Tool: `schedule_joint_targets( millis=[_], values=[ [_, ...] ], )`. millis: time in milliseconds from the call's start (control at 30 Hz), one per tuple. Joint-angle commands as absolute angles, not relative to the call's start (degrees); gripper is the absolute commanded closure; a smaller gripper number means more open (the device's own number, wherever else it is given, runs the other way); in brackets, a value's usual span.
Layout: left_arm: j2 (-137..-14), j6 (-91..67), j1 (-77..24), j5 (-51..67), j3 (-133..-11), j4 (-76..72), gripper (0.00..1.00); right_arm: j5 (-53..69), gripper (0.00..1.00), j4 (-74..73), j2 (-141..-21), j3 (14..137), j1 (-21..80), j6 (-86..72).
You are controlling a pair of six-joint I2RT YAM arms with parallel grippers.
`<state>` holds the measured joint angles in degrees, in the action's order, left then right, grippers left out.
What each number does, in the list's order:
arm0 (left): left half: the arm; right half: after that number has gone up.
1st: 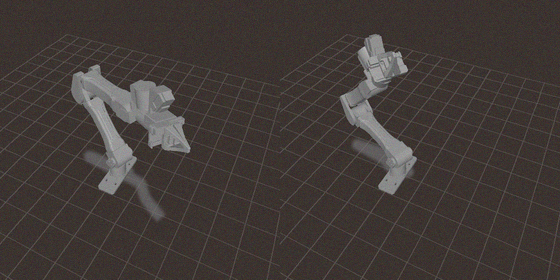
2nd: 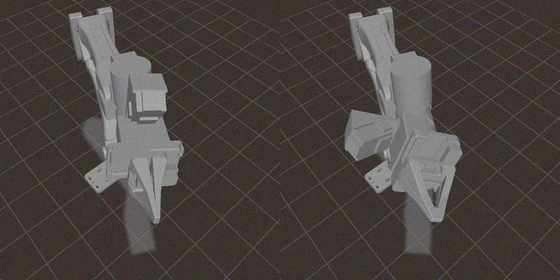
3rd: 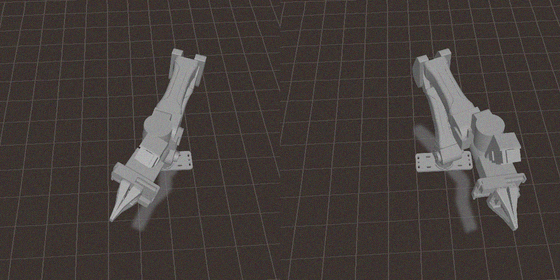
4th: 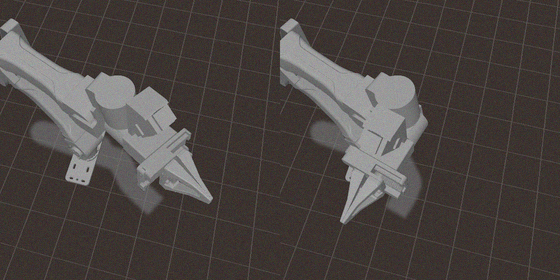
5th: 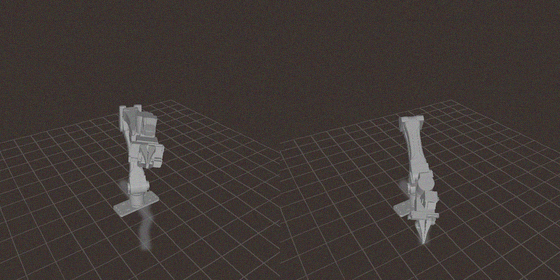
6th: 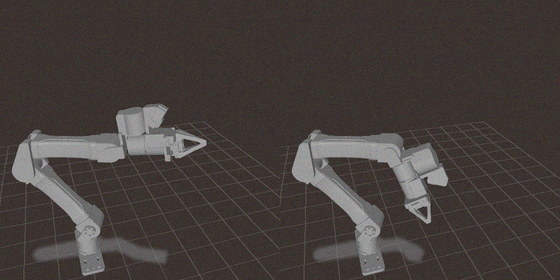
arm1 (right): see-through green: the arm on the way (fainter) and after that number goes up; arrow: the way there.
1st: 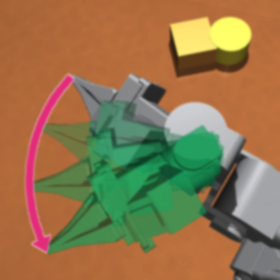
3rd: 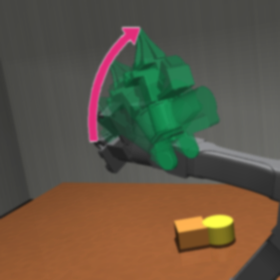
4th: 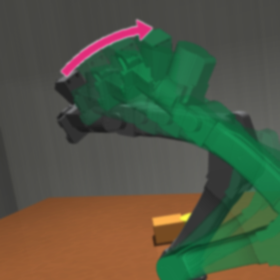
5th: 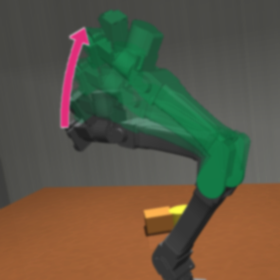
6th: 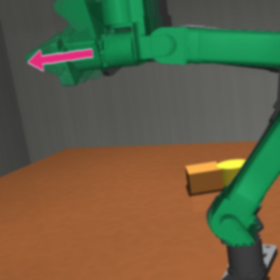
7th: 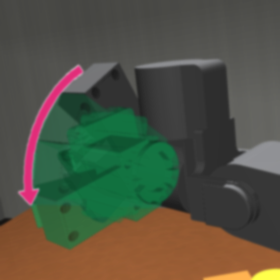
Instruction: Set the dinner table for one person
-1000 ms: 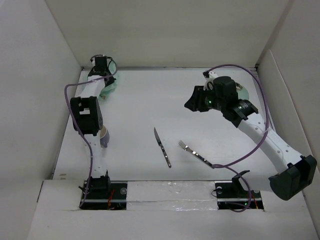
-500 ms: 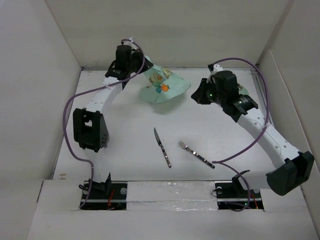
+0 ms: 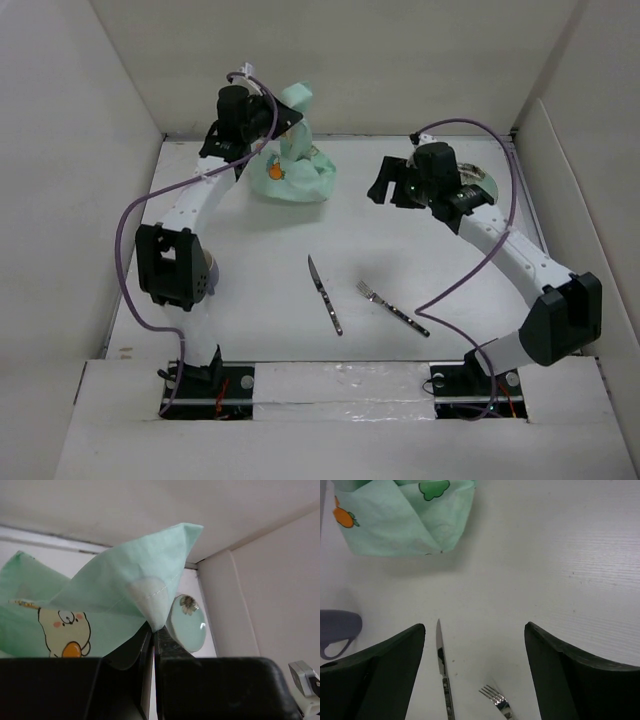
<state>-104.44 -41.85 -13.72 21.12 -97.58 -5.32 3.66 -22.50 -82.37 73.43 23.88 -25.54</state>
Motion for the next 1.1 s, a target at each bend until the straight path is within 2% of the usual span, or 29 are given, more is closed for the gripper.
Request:
schedule_joint_targets(
  millis=[0, 33, 67, 100, 133, 167, 300, 367, 467, 500, 567, 667, 733, 900, 1033, 1067],
  values=[
    [-109.15, -41.74, -14.06, 20.31, -96.68, -3.51, 1.0, 5.09, 0.16, -17.67, -86.39, 72.51, 23.38, -26.72],
    [-109.68, -42.18, -15.11, 19.78, -96.33, -4.73, 1.0, 5.01, 0.2, -16.88, -87.35, 72.77, 23.9, -26.81],
    [-109.86, -42.71, -15.64, 19.69, -95.89, -5.27, 1.0, 4.92, 0.32, -16.09, -88.41, 73.21, 23.91, -26.72],
    [-110.12, -43.67, -16.43, 19.69, -95.89, -5.8, 1.0, 4.75, 0.73, -15.65, -90.51, 73.56, 24.43, -26.72],
    [-110.21, -44.03, -16.44, 19.69, -95.89, -5.97, 1.0, 4.75, 0.92, -15.38, -91.66, 74.17, 25.04, -26.72],
    [-109.87, -44.12, -16.96, 19.77, -95.98, -5.98, 1.0, 5.09, 1.0, -15.55, -93.93, 75.75, 25.05, -26.72],
    [-107.06, -43.6, -18.01, 19.42, -95.63, -5.63, 1.0, 6.68, 1.0, -15.29, -97.64, 79.45, 26.19, -27.68],
    [-105.21, -43.33, -18.02, 21.08, -96.58, -5.54, 1.0, 6.94, 0.93, -15.47, -98.18, 80.59, 26.8, -27.69],
    [-100.38, -41.06, -18.72, 23.9, -100.0, -4.4, 1.0, 5.02, 0.73, -12.94, -94.41, 79.55, 26.81, -27.16],
    [-98.89, -40.0, -19.59, 23.73, -100.8, -3.52, 1.0, 4.14, 0.6, -11.79, -93.18, 77.89, 26.81, -27.07],
    [-95.2, -37.72, -19.6, 24.6, -100.73, -2.37, 1.0, 4.48, 0.45, -11.95, -90.54, 77.17, 26.11, -27.25],
    [-93.95, -33.06, -19.6, 27.24, -102.99, 4.02, 1.0, 3.87, 0.36, -12.92, -87.38, 76.03, 25.4, -28.03],
    [-96.93, -29.02, -19.6, 29.35, -104.32, 9.37, 1.0, 1.24, 0.35, -12.74, -86.4, 74.8, 25.4, -28.21],
    [-105.79, -25.93, -19.6, 30.06, -107.03, 10.19, 1.0, -3.52, 0.36, -15.72, -88.41, 74.79, 23.82, -29.36],
    [-118.36, -22.95, -21.7, 27.34, -123.1, 17.03, 1.0, -1.5, 0.33, -15.12, -91.48, 74.89, 22.59, -28.57],
    [-121.0, -22.68, -22.49, 26.12, -130.53, 18.01, 1.0, -0.62, 0.32, -15.47, -92.54, 74.8, 21.89, -28.91]
  ],
)
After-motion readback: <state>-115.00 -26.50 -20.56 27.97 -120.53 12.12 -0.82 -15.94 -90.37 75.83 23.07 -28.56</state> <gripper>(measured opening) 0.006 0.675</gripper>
